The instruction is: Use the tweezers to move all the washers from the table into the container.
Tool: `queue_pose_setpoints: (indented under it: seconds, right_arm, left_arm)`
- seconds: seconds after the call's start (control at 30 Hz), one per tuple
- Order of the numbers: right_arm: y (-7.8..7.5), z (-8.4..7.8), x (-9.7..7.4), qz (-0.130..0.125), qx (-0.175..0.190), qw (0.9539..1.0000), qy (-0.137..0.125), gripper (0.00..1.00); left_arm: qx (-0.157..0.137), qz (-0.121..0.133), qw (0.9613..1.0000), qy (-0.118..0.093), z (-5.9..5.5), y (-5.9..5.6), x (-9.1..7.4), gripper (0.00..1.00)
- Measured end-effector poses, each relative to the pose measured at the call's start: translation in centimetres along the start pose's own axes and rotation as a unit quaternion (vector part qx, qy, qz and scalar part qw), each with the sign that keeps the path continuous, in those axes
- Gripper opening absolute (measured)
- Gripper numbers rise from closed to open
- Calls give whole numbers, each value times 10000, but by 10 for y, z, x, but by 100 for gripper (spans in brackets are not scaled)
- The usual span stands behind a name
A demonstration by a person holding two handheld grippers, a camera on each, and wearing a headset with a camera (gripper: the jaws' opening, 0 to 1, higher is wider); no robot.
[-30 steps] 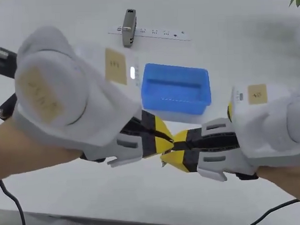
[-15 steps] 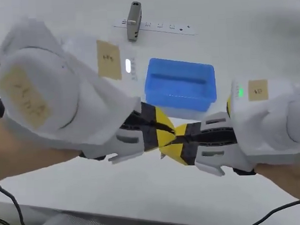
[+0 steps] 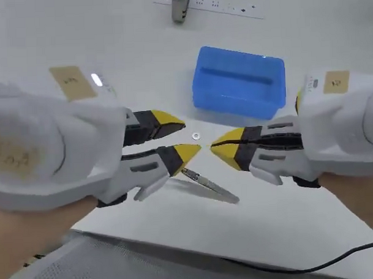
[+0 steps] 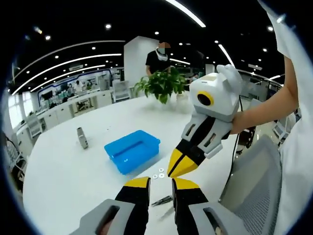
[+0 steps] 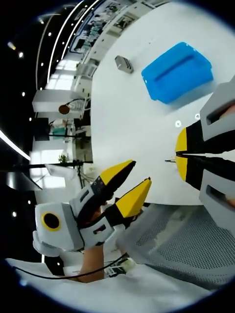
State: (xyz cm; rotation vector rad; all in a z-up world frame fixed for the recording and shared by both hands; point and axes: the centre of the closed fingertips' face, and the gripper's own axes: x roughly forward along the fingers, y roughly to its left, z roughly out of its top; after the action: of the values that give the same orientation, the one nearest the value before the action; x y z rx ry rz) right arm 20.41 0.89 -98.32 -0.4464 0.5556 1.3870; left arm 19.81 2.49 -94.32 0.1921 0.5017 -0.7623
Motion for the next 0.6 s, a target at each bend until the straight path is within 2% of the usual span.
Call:
queue_pose_setpoints:
  seconds: [0.07,0.13,0.17,0.27,0.33,0.43,0.47,0.6]
  right_arm:
    - [-2,-8,3,-18,159,9999,19,0]
    - [-4,-11,1,-69,250,9997,13,0]
    - [-5,-14,-1,-92,265,9996,27,0]
    - [-8,-21,-8,-184,439,9989,41,0]
    - [-10,-25,-13,-260,538,9982,37,0]
    - [-12,-32,-23,-402,664,9970,54,0]
    - [-13,-33,-25,-424,714,9965,49,0]
    - [-11,-37,-34,-522,826,9952,43,0]
  left_arm:
    - [-20,-41,9999,133,-10,4,5,16]
    - [151,-69,9987,472,-28,11,8,16]
    - [254,-107,9980,564,-34,13,11,16]
    - [275,-361,9968,665,-40,9,19,17]
    - [538,-570,9941,756,-43,3,28,17]
    - [802,-1033,9865,984,-53,-14,42,20]
    - [848,-1084,9851,1035,-55,-16,44,21]
    - [1397,-1482,9673,1512,-79,-27,58,23]
